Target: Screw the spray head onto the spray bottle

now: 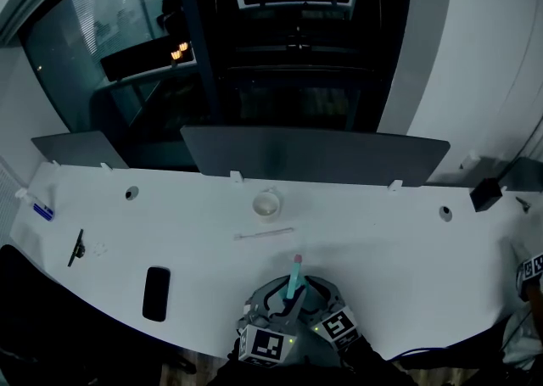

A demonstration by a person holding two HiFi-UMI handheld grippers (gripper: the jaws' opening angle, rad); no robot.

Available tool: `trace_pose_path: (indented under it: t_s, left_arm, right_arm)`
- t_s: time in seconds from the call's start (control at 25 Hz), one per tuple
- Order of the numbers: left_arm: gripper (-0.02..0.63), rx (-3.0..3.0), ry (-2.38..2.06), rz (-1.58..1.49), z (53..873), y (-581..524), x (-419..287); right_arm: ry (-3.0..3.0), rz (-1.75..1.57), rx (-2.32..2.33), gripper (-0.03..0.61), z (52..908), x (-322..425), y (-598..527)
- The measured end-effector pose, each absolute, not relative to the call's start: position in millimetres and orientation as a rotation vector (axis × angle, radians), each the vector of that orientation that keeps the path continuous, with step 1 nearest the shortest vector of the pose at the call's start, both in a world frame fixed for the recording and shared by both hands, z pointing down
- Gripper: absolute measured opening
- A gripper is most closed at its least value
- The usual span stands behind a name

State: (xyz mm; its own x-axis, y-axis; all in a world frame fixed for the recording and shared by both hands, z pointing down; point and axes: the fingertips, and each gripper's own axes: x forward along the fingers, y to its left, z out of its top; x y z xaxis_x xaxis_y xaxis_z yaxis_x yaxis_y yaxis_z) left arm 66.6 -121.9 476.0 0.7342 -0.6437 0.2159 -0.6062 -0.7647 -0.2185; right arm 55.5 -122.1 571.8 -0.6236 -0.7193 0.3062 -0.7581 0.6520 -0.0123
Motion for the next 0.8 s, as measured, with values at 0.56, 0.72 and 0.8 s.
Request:
trace_pose_path:
  t_s: [0.56,0.72,0.8]
  left_arm:
    - [0.133,-2.995,1.068,-0.409,463,-129,67]
    - [0.129,-3.003,0.886,-0.452,465,-121,71]
    - [0.129,-3.019,0.75,-0.485,466,-118,72]
  right_arm:
    - [-2.586,0.191,1.196,0.341,569,55,-122]
    - [-2.611,0.185,1.144,0.341,573,56,-120]
    - [-2.638,0.188,1.077,0.341,573,56,-118]
